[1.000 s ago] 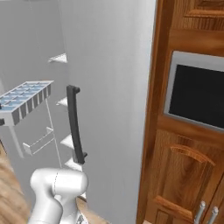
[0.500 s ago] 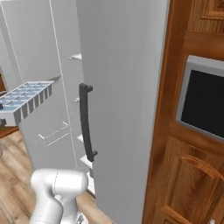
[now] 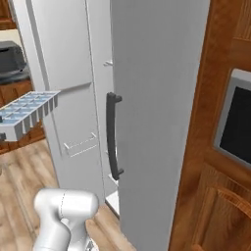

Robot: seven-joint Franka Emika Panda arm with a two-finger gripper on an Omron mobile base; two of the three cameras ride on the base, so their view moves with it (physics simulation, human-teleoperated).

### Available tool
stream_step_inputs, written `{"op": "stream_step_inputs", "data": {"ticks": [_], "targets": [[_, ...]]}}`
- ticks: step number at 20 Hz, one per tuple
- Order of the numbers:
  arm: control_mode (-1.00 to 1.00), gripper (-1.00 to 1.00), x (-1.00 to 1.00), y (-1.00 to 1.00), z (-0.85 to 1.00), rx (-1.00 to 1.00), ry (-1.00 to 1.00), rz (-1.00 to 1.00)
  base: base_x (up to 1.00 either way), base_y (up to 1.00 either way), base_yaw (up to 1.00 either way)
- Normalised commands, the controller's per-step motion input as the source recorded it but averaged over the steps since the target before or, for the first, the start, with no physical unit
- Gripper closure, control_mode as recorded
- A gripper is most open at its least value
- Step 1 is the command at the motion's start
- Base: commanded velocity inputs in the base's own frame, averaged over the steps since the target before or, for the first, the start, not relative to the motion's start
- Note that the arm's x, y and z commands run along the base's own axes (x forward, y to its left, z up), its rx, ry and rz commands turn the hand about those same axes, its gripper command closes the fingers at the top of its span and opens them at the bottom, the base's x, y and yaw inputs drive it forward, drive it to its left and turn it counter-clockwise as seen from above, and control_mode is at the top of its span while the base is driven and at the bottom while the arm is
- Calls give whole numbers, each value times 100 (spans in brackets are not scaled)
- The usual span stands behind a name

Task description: Open the freezer door, pick up the ice cube tray from the freezer, and place it on the dining counter.

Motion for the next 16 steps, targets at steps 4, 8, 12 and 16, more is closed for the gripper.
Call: {"op": "stream_step_inputs", "data": {"ticks": [4, 8, 12, 16], "targets": [[100, 100, 0, 0, 0, 0, 0, 0, -41, -4, 39], [100, 100, 0, 0, 0, 0, 0, 0, -58, 0, 48], [100, 100, 0, 0, 0, 0, 0, 0, -49, 0, 55], [100, 100, 0, 0, 0, 0, 0, 0, -34, 0, 60]]}}
